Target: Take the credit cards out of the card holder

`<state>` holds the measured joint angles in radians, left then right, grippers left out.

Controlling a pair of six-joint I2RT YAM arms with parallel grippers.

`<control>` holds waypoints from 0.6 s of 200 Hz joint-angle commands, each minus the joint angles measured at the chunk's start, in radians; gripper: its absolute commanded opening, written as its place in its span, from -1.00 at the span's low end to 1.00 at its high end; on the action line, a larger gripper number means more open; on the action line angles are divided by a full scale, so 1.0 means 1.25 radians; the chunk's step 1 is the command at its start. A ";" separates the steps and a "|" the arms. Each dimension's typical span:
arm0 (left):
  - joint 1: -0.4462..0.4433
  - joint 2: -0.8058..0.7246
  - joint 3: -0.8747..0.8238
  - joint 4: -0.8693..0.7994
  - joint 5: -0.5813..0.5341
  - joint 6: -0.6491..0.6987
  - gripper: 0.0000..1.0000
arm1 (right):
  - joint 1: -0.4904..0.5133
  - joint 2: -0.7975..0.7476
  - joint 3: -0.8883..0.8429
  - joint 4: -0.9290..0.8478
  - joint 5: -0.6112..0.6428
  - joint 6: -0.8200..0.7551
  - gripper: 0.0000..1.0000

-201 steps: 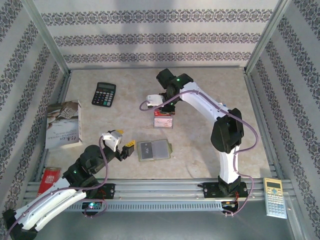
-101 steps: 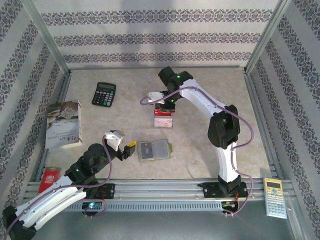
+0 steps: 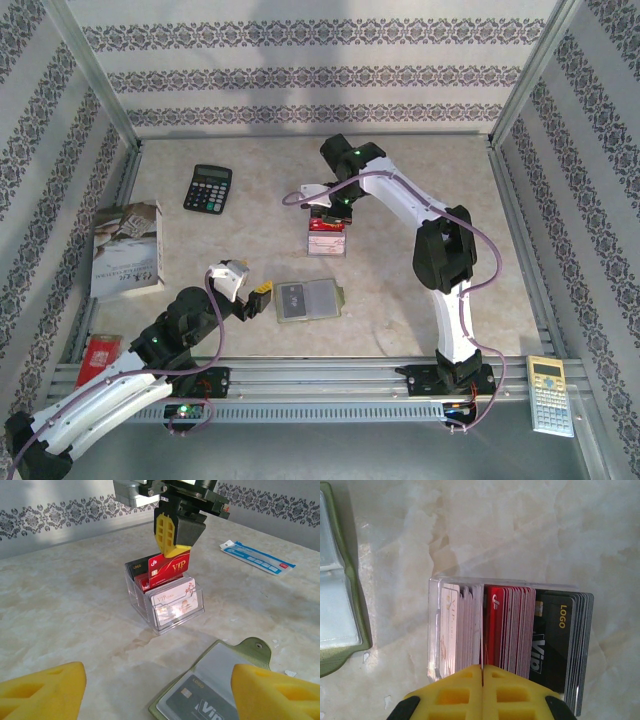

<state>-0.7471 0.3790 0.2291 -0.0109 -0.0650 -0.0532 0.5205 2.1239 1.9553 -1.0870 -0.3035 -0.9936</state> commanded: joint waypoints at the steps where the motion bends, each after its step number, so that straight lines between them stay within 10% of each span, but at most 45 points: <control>1: -0.010 0.002 0.014 0.034 -0.015 0.013 0.55 | -0.008 0.024 0.028 0.000 -0.009 0.003 -1.00; 120: -0.010 0.003 0.008 0.038 -0.017 0.008 0.57 | -0.013 0.055 0.030 0.044 -0.004 -0.010 -1.00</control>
<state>-0.7471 0.3828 0.2291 -0.0082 -0.0650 -0.0536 0.5125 2.1719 1.9812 -1.0584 -0.3038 -0.9939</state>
